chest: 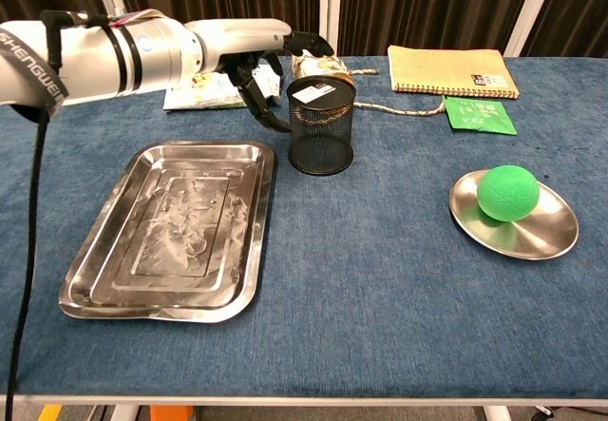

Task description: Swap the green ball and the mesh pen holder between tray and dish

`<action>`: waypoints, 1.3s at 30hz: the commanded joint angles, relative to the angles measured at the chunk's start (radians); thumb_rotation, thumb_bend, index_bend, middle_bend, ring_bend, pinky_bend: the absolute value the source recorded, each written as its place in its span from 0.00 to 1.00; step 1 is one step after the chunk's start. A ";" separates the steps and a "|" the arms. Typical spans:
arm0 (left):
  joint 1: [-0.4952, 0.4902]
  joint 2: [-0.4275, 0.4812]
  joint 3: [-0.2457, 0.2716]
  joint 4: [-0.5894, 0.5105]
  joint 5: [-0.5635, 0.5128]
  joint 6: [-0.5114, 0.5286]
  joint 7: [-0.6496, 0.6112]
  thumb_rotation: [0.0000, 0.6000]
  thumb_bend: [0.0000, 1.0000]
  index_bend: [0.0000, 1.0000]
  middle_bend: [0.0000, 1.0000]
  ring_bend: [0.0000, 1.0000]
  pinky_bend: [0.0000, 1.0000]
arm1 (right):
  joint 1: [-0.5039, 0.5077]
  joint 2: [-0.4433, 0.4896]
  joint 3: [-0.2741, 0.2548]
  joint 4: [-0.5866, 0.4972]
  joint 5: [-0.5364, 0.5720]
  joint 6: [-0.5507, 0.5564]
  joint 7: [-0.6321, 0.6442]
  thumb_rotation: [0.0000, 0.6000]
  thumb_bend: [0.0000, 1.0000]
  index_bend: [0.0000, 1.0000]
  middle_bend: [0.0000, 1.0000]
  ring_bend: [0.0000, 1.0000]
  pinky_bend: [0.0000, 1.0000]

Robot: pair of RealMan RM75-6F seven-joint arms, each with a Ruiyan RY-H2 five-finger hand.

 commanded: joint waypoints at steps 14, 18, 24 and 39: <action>-0.073 -0.062 0.038 0.116 0.063 -0.017 -0.098 1.00 0.21 0.27 0.24 0.12 0.30 | -0.005 -0.007 0.023 0.021 0.012 -0.039 0.006 1.00 0.07 0.00 0.03 0.00 0.01; -0.070 -0.079 0.043 0.136 0.079 0.024 -0.118 1.00 0.23 0.32 0.31 0.17 0.36 | -0.008 -0.010 0.028 0.024 0.015 -0.043 0.007 1.00 0.07 0.00 0.03 0.00 0.01; -0.051 -0.066 0.051 0.110 0.098 0.075 -0.149 1.00 0.24 0.34 0.34 0.19 0.38 | -0.013 -0.008 0.034 0.025 0.017 -0.047 0.006 1.00 0.08 0.00 0.03 0.00 0.01; 0.204 0.299 0.177 -0.421 0.016 0.322 0.117 1.00 0.24 0.34 0.35 0.19 0.38 | -0.010 -0.013 0.047 0.042 0.015 -0.068 0.017 1.00 0.09 0.00 0.03 0.00 0.01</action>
